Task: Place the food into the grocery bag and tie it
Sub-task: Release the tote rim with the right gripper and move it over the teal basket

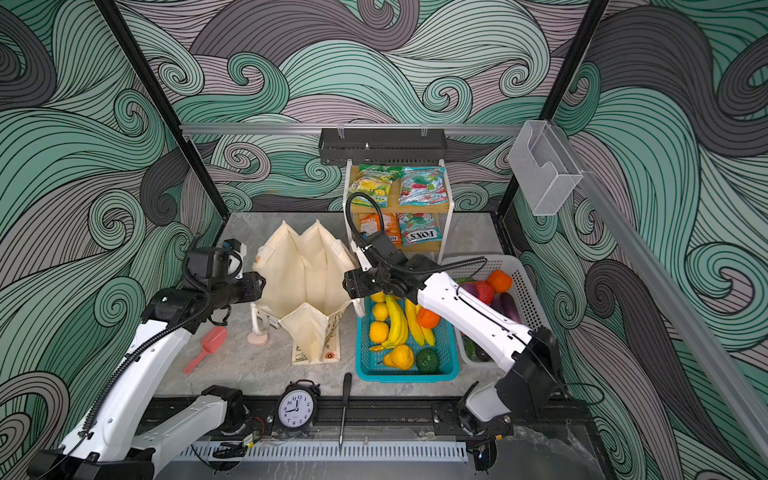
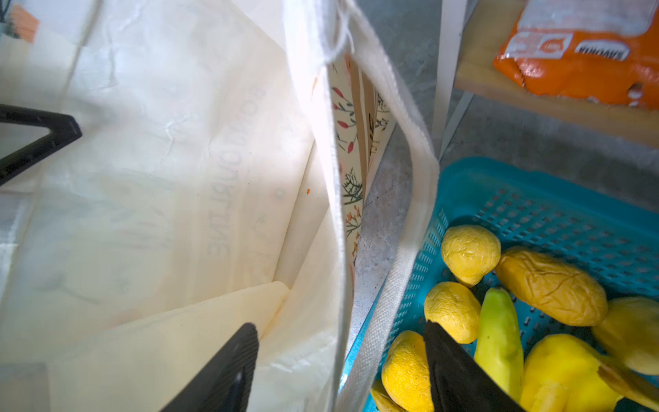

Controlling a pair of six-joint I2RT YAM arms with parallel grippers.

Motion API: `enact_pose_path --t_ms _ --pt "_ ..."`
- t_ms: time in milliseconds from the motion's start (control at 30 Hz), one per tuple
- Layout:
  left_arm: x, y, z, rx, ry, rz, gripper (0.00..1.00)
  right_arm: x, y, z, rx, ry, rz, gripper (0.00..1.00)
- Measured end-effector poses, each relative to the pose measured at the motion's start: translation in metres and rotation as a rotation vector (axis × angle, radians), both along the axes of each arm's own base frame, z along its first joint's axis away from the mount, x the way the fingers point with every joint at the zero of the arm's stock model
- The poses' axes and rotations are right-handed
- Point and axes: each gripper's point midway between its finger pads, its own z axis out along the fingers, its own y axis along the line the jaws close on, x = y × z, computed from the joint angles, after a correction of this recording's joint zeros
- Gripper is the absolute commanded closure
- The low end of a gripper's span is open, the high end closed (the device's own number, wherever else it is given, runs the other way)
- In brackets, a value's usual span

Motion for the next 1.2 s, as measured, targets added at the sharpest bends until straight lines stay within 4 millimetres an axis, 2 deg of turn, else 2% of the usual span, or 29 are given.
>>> enact_pose_path --t_ms 167,300,467,600,800,933,1200 --pt "0.002 -0.003 -0.004 -0.009 -0.006 -0.011 0.50 -0.005 -0.015 0.028 0.042 -0.073 -0.022 0.00" --pt "0.003 -0.003 -0.011 -0.007 0.013 -0.011 0.50 -0.008 -0.037 0.049 0.087 -0.125 -0.065 0.00" --pt "0.003 -0.003 -0.010 -0.009 0.010 -0.014 0.51 -0.013 -0.073 0.056 0.120 -0.166 -0.142 0.00" --pt "0.000 -0.002 -0.012 -0.009 0.004 -0.012 0.51 -0.022 -0.099 0.038 0.098 -0.168 -0.193 0.00" --pt "-0.004 0.000 -0.016 0.000 0.001 -0.015 0.51 -0.032 -0.124 -0.018 -0.008 -0.102 -0.242 0.00" --pt "-0.004 0.000 -0.017 0.009 0.002 -0.021 0.51 -0.037 -0.129 -0.047 -0.061 -0.047 -0.250 0.00" --pt "-0.004 0.000 -0.017 0.014 0.001 -0.026 0.51 -0.037 -0.129 -0.077 -0.107 0.016 -0.254 0.00"
